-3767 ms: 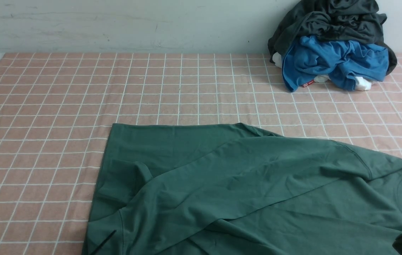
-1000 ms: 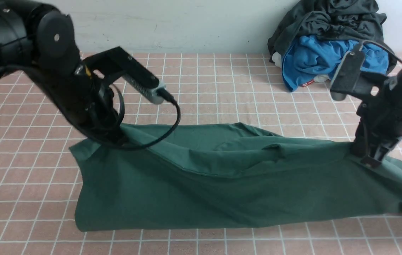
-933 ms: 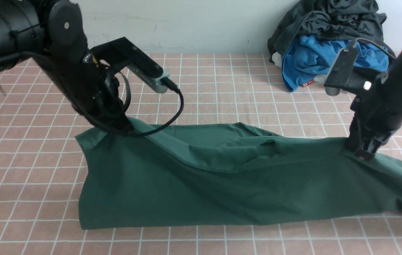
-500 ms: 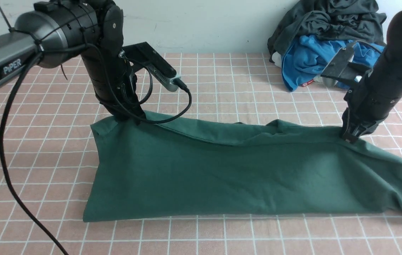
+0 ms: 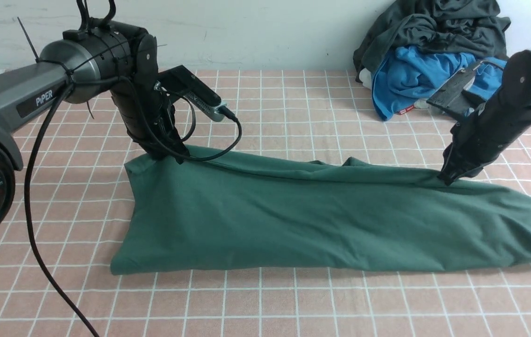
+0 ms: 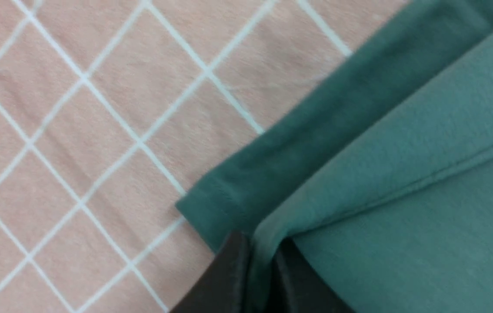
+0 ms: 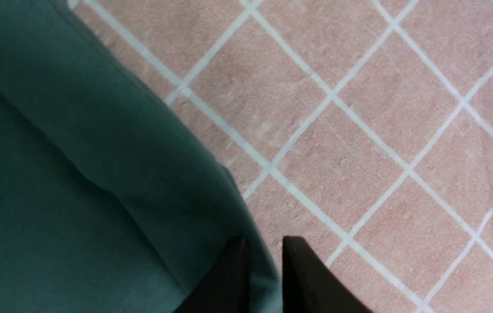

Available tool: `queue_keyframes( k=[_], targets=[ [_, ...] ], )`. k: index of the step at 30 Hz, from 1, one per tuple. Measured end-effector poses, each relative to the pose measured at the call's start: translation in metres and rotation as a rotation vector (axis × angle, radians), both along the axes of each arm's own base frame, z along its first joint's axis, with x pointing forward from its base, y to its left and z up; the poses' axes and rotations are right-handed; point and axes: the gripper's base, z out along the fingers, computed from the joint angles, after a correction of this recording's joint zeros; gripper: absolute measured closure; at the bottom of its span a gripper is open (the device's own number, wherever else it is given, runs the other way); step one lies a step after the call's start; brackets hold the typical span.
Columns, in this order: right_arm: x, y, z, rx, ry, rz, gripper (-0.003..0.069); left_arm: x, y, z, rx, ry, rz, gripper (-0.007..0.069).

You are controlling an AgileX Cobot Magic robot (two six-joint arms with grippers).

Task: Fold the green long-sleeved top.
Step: Use both arms to drag the lower edge of the fabric forward and fold it over the upper edge

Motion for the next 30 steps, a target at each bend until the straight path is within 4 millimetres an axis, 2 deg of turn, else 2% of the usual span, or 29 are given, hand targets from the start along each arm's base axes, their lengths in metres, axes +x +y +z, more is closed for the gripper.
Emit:
queue_keyframes(
  k=[5,8,12,15,16,18,19,20,22,24,27,28,30],
  targets=[
    [0.008,-0.001,0.004,0.040,-0.094,-0.108,0.0342,0.007,0.009,0.002,-0.017,-0.061,0.049,0.0456],
    [0.010,-0.002,0.015,0.089,-0.142,-0.209,0.0279,0.009,0.013,0.005,-0.029,-0.075,0.096,0.0340],
    [0.007,-0.001,0.047,0.149,-0.205,-0.291,0.0257,0.011,0.014,0.017,-0.064,-0.087,0.175,0.0206],
    [-0.002,0.011,0.065,0.191,-0.187,-0.293,0.0256,0.006,0.007,0.030,-0.080,-0.046,0.225,0.0166],
    [-0.008,0.024,0.067,0.208,-0.154,-0.267,0.0256,0.001,0.002,0.032,-0.080,-0.018,0.229,0.0167],
    [-0.011,0.034,0.066,0.218,-0.124,-0.244,0.0255,-0.003,-0.003,0.034,-0.079,0.011,0.229,0.0176],
    [-0.017,0.051,0.063,0.232,-0.068,-0.200,0.0255,-0.008,-0.009,0.034,-0.074,0.045,0.224,0.0199],
    [-0.022,0.071,0.055,0.240,-0.013,-0.144,0.0255,-0.015,-0.018,0.033,-0.069,0.094,0.212,0.0246],
    [-0.027,0.096,0.042,0.249,0.049,-0.074,0.0255,-0.022,-0.027,0.030,-0.066,0.140,0.201,0.0307],
    [-0.029,0.118,0.024,0.249,0.090,-0.022,0.0255,-0.031,-0.034,0.023,-0.069,0.186,0.190,0.0405],
    [-0.025,0.132,-0.002,0.238,0.104,-0.006,0.0255,-0.048,-0.034,0.012,-0.058,0.256,0.189,0.0531],
    [-0.025,0.132,-0.002,0.237,0.104,-0.005,0.0255,-0.049,-0.034,0.014,-0.060,0.253,0.188,0.0540],
    [-0.015,0.131,-0.018,0.222,0.071,-0.040,0.0255,-0.065,-0.030,0.006,-0.052,0.294,0.191,0.0601]
  ],
)
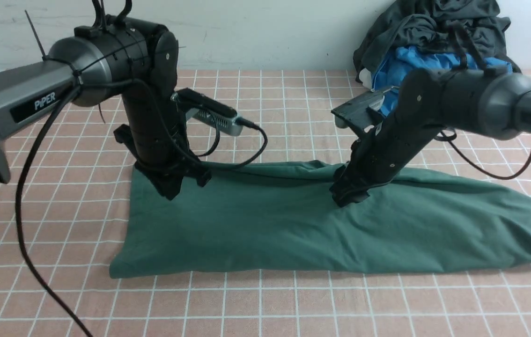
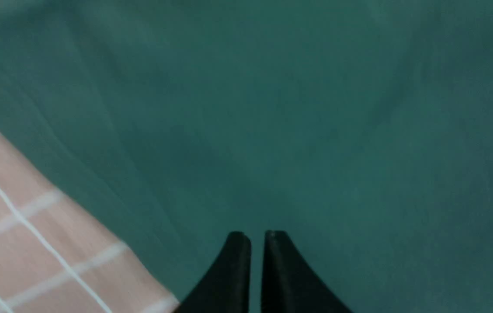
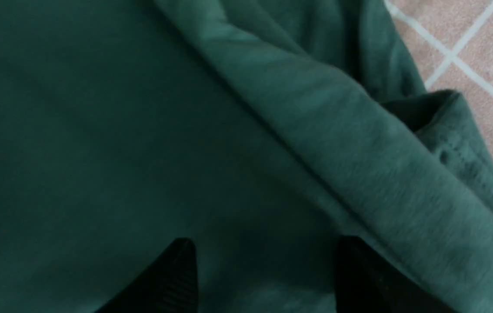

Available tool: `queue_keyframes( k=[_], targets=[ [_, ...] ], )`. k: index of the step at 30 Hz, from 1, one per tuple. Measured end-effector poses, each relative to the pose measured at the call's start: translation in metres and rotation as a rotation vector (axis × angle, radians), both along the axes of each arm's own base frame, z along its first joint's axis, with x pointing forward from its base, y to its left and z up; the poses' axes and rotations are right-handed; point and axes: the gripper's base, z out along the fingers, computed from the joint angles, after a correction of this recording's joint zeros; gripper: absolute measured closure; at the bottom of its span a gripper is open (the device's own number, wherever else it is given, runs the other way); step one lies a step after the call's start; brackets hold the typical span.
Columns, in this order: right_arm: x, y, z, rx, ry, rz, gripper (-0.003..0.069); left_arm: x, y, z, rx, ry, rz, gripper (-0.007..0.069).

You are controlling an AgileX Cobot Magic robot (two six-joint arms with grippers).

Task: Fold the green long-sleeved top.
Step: Use both arms to drag the lower edge of the fabric forward and fold it over the upper edge, then use the right arm to clamp the right edge of the fabric

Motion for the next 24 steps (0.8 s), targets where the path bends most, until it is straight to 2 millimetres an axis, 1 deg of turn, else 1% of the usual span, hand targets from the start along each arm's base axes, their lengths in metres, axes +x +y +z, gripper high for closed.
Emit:
queue_keyframes(
  k=[3,4,5,6,8,10,12,13,14,15,16,19,20,22,23,24],
  targets=[
    [0.017,-0.012,-0.008,-0.005,-0.044,-0.107,0.0255,-0.019,0.004,-0.012,-0.013,0.018,0.005,0.0624],
    [0.018,-0.013,-0.008,-0.005,-0.048,-0.115,0.0255,-0.020,0.005,-0.013,-0.012,0.025,0.005,0.0625],
    [0.027,-0.022,-0.006,0.001,-0.077,-0.179,0.0255,-0.030,0.007,-0.024,-0.015,0.043,0.008,0.0628],
    [0.033,-0.028,-0.002,0.002,-0.097,-0.218,0.0255,-0.033,0.008,-0.030,-0.014,0.045,0.009,0.0628],
    [0.042,-0.041,0.007,0.004,-0.129,-0.271,0.0255,-0.042,0.010,-0.046,-0.018,0.067,0.014,0.0628],
    [0.047,-0.051,0.016,-0.003,-0.132,-0.305,0.0255,-0.046,0.010,-0.054,-0.023,0.060,0.016,0.0628],
    [0.052,-0.065,0.033,-0.021,-0.114,-0.335,0.0254,-0.049,0.011,-0.054,-0.032,0.037,0.016,0.0628],
    [0.051,-0.071,0.039,-0.034,-0.091,-0.344,0.0253,-0.049,0.011,-0.054,-0.034,0.030,0.016,0.0628],
    [0.049,-0.080,0.048,-0.046,-0.076,-0.354,0.0253,-0.050,0.011,-0.054,-0.034,0.029,0.016,0.0628],
    [0.048,-0.082,0.050,-0.049,-0.072,-0.356,0.0253,-0.050,0.011,-0.054,-0.034,0.027,0.016,0.0628],
    [0.042,-0.096,0.063,-0.068,-0.039,-0.369,0.0253,-0.050,0.011,-0.054,-0.035,0.025,0.016,0.0628],
    [0.021,-0.129,0.089,-0.075,-0.010,-0.417,0.0253,-0.050,0.012,-0.054,-0.035,0.022,0.008,0.0628],
    [0.013,-0.138,0.094,-0.069,-0.007,-0.436,0.0253,-0.050,0.012,-0.054,-0.035,0.023,0.006,0.0628],
    [-0.010,-0.159,0.102,-0.058,-0.005,-0.486,0.0253,-0.050,0.011,-0.054,-0.037,0.017,0.001,0.0628],
    [-0.013,-0.160,0.103,-0.053,-0.007,-0.492,0.0253,-0.050,0.011,-0.054,-0.037,0.016,0.001,0.0628],
    [-0.032,-0.173,0.102,-0.044,-0.004,-0.528,0.0253,-0.050,0.011,-0.054,-0.038,0.014,0.000,0.0628]
  ],
)
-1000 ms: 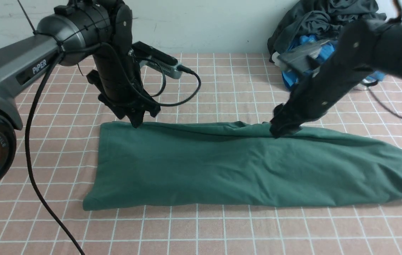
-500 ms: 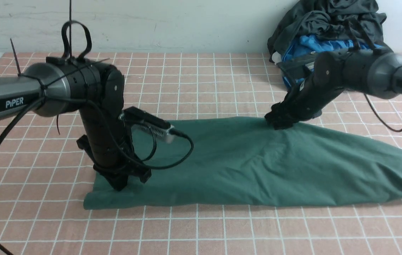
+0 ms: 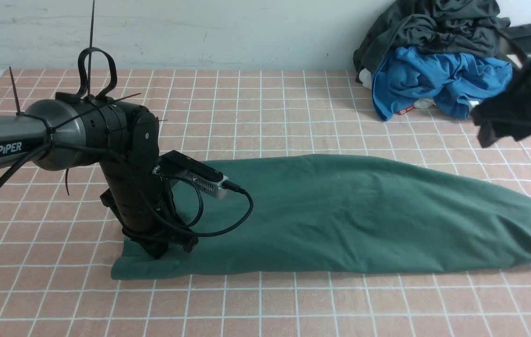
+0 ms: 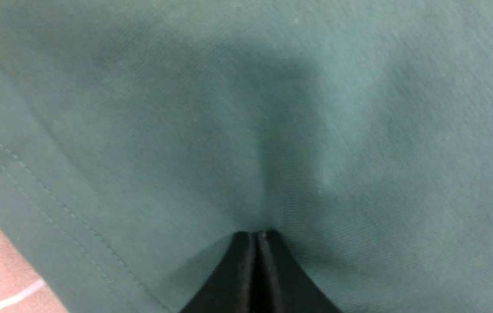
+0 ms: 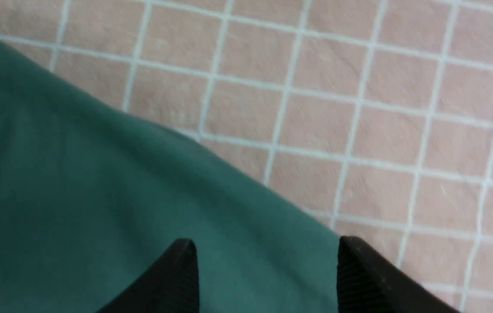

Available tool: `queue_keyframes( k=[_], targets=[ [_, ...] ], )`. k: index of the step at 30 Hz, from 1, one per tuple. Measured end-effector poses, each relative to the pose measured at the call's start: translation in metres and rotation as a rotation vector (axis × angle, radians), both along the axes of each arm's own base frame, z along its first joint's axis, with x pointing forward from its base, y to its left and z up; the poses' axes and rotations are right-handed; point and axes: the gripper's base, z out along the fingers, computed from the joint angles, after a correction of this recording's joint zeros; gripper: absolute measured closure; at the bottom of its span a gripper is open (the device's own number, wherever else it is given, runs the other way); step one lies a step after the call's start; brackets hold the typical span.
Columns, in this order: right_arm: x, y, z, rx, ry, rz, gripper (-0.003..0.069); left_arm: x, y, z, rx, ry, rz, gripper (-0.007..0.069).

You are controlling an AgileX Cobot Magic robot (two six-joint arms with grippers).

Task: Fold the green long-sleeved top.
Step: Use the right arm to clamp the right edge of the fabric

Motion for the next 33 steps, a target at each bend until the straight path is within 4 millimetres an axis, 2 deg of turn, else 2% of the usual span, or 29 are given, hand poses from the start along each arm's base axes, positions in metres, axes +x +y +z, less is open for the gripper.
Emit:
queue_keyframes(
  k=[1,2,4,7,9,12,13,17,26,29,33],
  targets=[
    [-0.005,-0.003,-0.001,0.003,0.001,-0.011,0.0253,0.000,0.000,0.000,0.000,0.000,0.000,0.0628],
    [-0.024,-0.013,-0.007,0.014,0.004,-0.050,0.0253,0.000,0.000,0.000,-0.002,-0.003,0.001,0.0628],
    [-0.043,-0.023,-0.022,0.024,0.018,-0.102,0.0253,0.000,0.000,0.000,-0.002,-0.005,-0.001,0.0628],
    [-0.064,-0.041,-0.054,0.039,0.065,-0.200,0.0249,0.000,0.000,0.000,-0.002,-0.006,-0.008,0.0628],
    [-0.068,-0.055,-0.072,0.040,0.087,-0.268,0.0235,0.000,0.000,0.000,-0.002,-0.006,-0.011,0.0628],
    [-0.067,-0.070,-0.089,0.030,0.108,-0.329,0.0206,0.000,0.000,0.000,-0.002,-0.006,-0.014,0.0628],
    [-0.065,-0.078,-0.100,0.029,0.124,-0.359,0.0188,0.000,0.000,0.000,-0.002,-0.006,-0.014,0.0628],
    [-0.058,-0.082,-0.128,0.047,0.156,-0.394,0.0154,0.000,0.000,0.000,-0.002,-0.006,-0.015,0.0628],
    [-0.048,-0.072,-0.130,0.064,0.110,-0.345,0.0160,0.000,0.000,0.000,-0.002,-0.007,-0.015,0.0628],
    [-0.047,-0.069,-0.130,0.059,0.109,-0.325,0.0213,0.000,0.000,0.000,-0.002,-0.007,-0.015,0.0628],
    [-0.047,-0.068,-0.131,0.058,0.110,-0.316,0.0345,0.000,0.000,0.000,-0.002,-0.007,-0.015,0.0628]
  ],
)
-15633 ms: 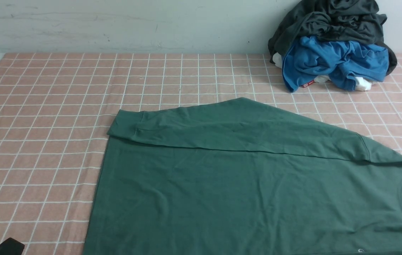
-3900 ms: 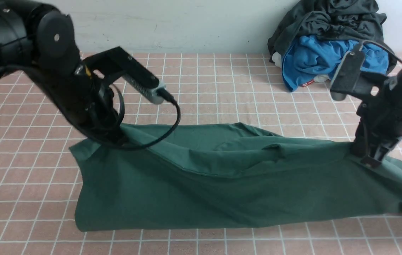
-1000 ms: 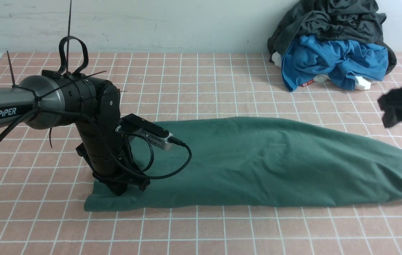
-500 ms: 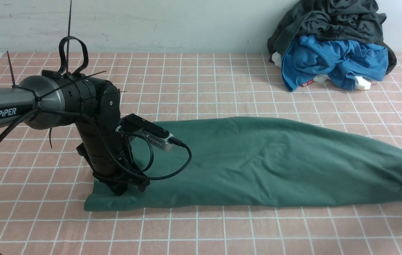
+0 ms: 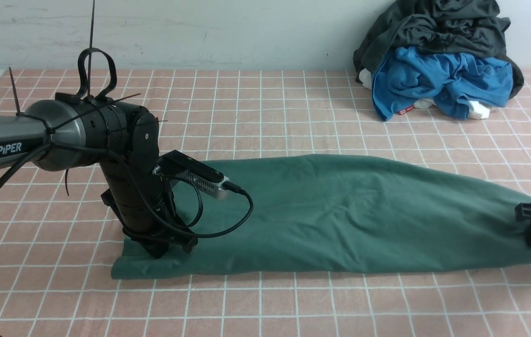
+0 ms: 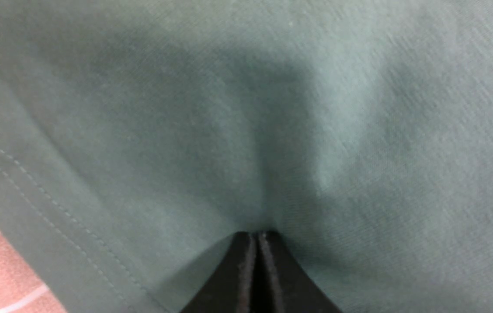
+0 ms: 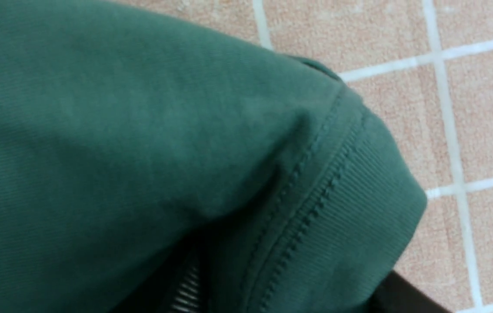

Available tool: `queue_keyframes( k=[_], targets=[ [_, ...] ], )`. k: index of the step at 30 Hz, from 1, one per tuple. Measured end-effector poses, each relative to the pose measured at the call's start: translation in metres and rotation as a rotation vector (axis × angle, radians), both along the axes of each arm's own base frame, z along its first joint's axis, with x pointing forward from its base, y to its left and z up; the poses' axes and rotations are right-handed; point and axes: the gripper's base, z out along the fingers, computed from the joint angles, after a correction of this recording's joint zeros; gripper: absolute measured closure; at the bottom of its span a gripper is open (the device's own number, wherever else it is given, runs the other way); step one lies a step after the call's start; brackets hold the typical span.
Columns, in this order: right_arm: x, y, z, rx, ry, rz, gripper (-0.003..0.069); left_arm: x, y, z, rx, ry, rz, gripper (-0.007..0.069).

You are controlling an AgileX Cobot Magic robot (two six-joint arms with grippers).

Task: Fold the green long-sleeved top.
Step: Use the right arm to clamp the right edge of the fabric, then use the right arm to drag the right edge of the fabric to the left and folds it over the left edge

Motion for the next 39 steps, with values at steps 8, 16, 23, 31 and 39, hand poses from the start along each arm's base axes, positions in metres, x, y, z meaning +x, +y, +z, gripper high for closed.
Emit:
queue_keyframes(
  k=[8,16,23,31,39],
  targets=[
    [-0.003,0.000,0.020,-0.069,0.011,0.082,0.0627,-0.003,0.001,0.010,-0.007,-0.022,-0.001,0.0628],
    [-0.020,-0.012,0.144,-0.281,-0.191,0.004,0.0627,-0.033,0.010,0.108,-0.081,-0.253,-0.001,0.0628],
    [-0.026,0.078,0.220,-0.207,-0.426,0.290,0.0627,-0.077,0.023,0.180,-0.154,-0.430,0.003,0.0628],
    [-0.018,0.244,0.218,-0.012,-0.484,0.741,0.0627,-0.123,0.032,0.222,-0.234,-0.503,0.007,0.0628],
    [0.003,0.353,0.147,0.070,-0.387,0.901,0.0627,-0.142,0.037,0.227,-0.231,-0.462,0.002,0.0628]
  ],
)
